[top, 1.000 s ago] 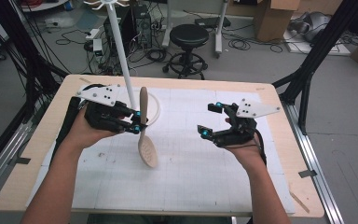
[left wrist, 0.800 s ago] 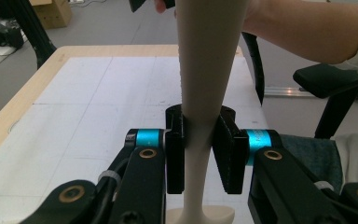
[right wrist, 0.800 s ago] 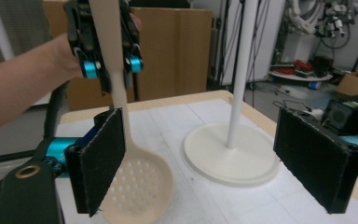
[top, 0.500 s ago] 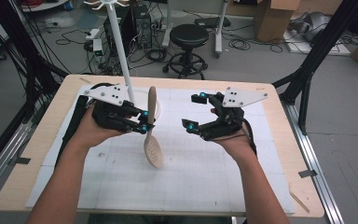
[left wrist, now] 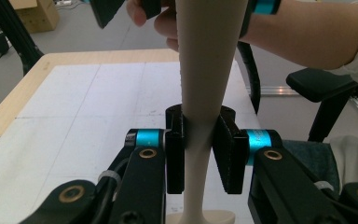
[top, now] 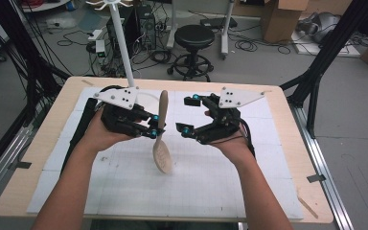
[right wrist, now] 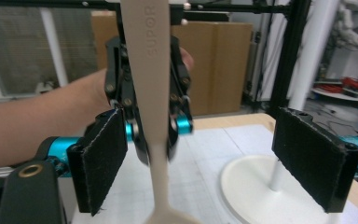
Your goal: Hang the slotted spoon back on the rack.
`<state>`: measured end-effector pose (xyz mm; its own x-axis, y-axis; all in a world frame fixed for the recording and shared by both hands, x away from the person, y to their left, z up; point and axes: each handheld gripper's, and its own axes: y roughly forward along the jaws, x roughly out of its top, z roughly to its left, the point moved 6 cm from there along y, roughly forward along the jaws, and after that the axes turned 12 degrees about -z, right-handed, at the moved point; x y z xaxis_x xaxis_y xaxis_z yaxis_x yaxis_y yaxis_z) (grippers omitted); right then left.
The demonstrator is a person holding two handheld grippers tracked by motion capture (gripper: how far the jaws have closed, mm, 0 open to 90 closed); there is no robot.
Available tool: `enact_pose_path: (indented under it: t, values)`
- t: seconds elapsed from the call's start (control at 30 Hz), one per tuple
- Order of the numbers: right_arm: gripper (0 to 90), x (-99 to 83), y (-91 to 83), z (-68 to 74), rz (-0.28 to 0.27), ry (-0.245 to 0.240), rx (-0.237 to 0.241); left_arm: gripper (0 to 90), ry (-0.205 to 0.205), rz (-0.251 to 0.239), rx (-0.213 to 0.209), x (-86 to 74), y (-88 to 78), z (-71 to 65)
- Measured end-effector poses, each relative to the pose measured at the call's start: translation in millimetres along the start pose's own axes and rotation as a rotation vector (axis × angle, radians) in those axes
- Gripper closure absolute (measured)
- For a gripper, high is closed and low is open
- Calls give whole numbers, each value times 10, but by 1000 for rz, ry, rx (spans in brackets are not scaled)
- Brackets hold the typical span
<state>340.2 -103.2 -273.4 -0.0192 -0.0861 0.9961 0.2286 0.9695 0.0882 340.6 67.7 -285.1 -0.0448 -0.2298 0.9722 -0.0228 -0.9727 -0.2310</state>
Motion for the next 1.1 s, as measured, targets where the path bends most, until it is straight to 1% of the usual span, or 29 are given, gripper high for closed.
enact_pose_path:
  t: [0.1,0.17,0.23,0.27,0.33,0.4,0.43,0.47,0.53,0.57,0.63,0.67,0.73,0.77,0.87,0.9,0.93,0.97,1.0,1.03,1.07,1.1]
  values:
    - [194,29,90,31,-6,-1,28,757,1,-10,-9,13,42,-2]
    - [214,50,153,50,-9,-3,43,757,1,-10,-5,18,54,1]
    - [279,68,201,60,-13,4,56,756,1,-12,-9,23,71,-2]
    - [294,77,222,66,-19,6,62,757,2,-11,-10,26,73,-1]
    - [351,80,251,82,-15,15,73,757,1,-11,-13,29,70,-5]
    - [383,76,274,89,-16,9,80,756,1,-10,-15,28,68,-6]
    - [383,76,274,89,-16,9,80,756,-1,-11,-11,29,63,-4]
    - [448,67,288,99,-10,11,82,757,-1,-15,-17,32,61,-9]
    - [477,68,297,108,-8,9,85,756,-1,-14,-16,33,58,-9]
    - [519,74,299,115,-11,6,88,756,-5,-15,-14,34,56,-10]
    - [610,88,294,146,-13,-11,92,756,-6,-19,-11,37,48,1]
    - [678,97,297,159,-19,-30,99,756,-15,-31,-7,44,38,9]
    - [692,111,301,179,-24,-41,102,756,-9,-36,-4,49,33,12]
    - [695,118,303,179,-25,-34,104,756,-6,-38,-4,53,30,13]
    - [697,125,305,169,-21,-36,102,753,-7,-44,0,53,33,19]
    - [698,128,300,166,-12,-23,99,750,-7,-47,5,52,31,25]
    - [698,128,300,166,-12,-23,99,750,-13,-53,6,52,29,28]
    - [699,137,299,150,-19,-21,99,694,-12,-54,8,50,19,35]
    - [699,137,299,150,-19,-21,99,631,-15,-60,25,50,14,44]
    - [699,147,280,134,-24,-11,92,585,-24,-54,41,41,5,60]
    - [699,157,265,123,-29,-3,93,558,-25,-41,60,25,-7,74]
    - [699,171,251,106,-34,0,90,527,-17,-30,80,8,-26,85]
